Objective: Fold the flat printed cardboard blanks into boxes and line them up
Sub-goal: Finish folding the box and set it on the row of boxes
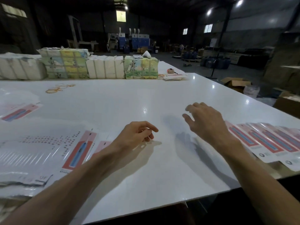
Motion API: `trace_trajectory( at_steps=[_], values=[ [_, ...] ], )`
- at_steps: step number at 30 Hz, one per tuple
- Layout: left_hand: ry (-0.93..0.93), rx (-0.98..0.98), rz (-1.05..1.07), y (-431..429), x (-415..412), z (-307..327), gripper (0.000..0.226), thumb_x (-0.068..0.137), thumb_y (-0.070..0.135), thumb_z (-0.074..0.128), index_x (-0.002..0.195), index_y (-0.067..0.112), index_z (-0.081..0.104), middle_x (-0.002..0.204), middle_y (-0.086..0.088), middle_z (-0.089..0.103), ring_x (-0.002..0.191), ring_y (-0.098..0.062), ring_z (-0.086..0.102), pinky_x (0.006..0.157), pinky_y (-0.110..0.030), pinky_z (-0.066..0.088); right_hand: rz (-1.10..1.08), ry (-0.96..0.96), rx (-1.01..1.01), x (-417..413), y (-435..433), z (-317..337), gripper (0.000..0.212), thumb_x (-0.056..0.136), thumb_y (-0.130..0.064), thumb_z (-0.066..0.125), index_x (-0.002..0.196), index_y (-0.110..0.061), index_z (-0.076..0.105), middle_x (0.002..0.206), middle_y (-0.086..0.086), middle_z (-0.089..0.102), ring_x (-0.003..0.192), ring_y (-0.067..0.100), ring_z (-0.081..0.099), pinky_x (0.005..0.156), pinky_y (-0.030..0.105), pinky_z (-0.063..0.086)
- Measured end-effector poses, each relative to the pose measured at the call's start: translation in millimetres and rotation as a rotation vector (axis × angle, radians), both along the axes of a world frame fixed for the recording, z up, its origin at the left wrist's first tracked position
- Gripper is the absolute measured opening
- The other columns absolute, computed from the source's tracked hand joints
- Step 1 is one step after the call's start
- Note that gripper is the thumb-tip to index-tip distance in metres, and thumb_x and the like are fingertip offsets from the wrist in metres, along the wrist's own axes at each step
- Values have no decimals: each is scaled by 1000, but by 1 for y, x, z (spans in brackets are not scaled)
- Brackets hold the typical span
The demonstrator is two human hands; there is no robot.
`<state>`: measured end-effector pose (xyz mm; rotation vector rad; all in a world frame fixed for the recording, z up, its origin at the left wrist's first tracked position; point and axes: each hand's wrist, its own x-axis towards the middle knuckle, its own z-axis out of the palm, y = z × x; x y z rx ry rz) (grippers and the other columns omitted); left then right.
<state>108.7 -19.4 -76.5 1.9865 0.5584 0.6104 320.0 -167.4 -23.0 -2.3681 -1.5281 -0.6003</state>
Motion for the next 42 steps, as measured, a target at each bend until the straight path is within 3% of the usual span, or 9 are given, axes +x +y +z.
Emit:
trace_trajectory(
  at_steps=[5, 12, 16, 18, 22, 27, 33, 37, 42],
  values=[
    [7, 70, 23, 3, 0, 0, 32, 102, 5, 53, 102, 22, 80, 84, -2, 77, 75, -13, 70, 71, -23, 55, 190, 112, 22, -42, 77, -1, 30, 106, -39, 50, 96, -17, 68, 74, -1, 69, 67, 22, 65, 70, 40, 59],
    [114, 279, 193, 8, -5, 4, 31, 100, 14, 54, 101, 35, 76, 85, 6, 75, 72, -11, 69, 74, -39, 61, 238, 353, 152, -48, 102, -43, 24, 103, -31, 51, 95, -20, 69, 72, -4, 66, 70, 23, 61, 71, 40, 54],
    [498, 691, 462, 23, -24, 37, 23, 104, 40, 56, 122, 28, 63, 114, 1, 71, 102, -23, 66, 89, -37, 54, 237, 438, 173, -39, 102, -46, 23, 102, -30, 51, 90, -21, 69, 74, -5, 68, 74, 25, 62, 73, 40, 54],
    [787, 644, 555, 33, -43, 56, 46, 101, 54, 60, 128, 17, 57, 123, -7, 64, 110, -29, 63, 87, -36, 49, 220, 463, 193, -36, 102, -46, 23, 101, -29, 51, 89, -20, 68, 74, -4, 68, 76, 26, 62, 73, 39, 53],
    [1239, 535, 617, 37, -79, 77, 80, 72, 82, 73, 112, 13, 65, 104, -3, 70, 95, -22, 66, 80, -34, 51, 255, 490, 190, -36, 104, -45, 23, 101, -26, 51, 86, -19, 67, 73, -3, 68, 79, 25, 61, 71, 37, 51],
    [1400, 434, 579, 42, -93, 79, 87, 69, 80, 78, 123, 14, 61, 111, -3, 71, 99, -19, 67, 94, -37, 56, 264, 509, 208, -34, 103, -45, 24, 101, -25, 51, 80, -20, 63, 68, -4, 65, 76, 22, 54, 63, 34, 37],
    [1167, 386, 654, 49, -98, 71, 81, 73, 62, 88, 122, 11, 47, 104, -5, 68, 86, -18, 67, 80, -34, 57, 281, 531, 205, -34, 99, -42, 24, 101, -25, 52, 81, -20, 63, 68, -3, 66, 77, 24, 57, 67, 36, 46],
    [867, 388, 671, 54, -97, 74, 42, 87, 43, 82, 109, 11, 65, 88, -6, 71, 75, -22, 71, 69, -35, 58, 296, 535, 182, -36, 99, -42, 23, 101, -24, 52, 81, -20, 63, 69, -4, 65, 79, 26, 58, 68, 35, 45],
    [338, 169, 479, 52, -76, 102, 33, 91, 46, 77, 85, 14, 81, 74, -1, 79, 63, -19, 77, 60, -29, 55, 315, 516, 227, -37, 100, -40, 23, 101, -24, 53, 80, -21, 62, 65, -5, 64, 74, 25, 58, 72, 40, 54]
  ],
)
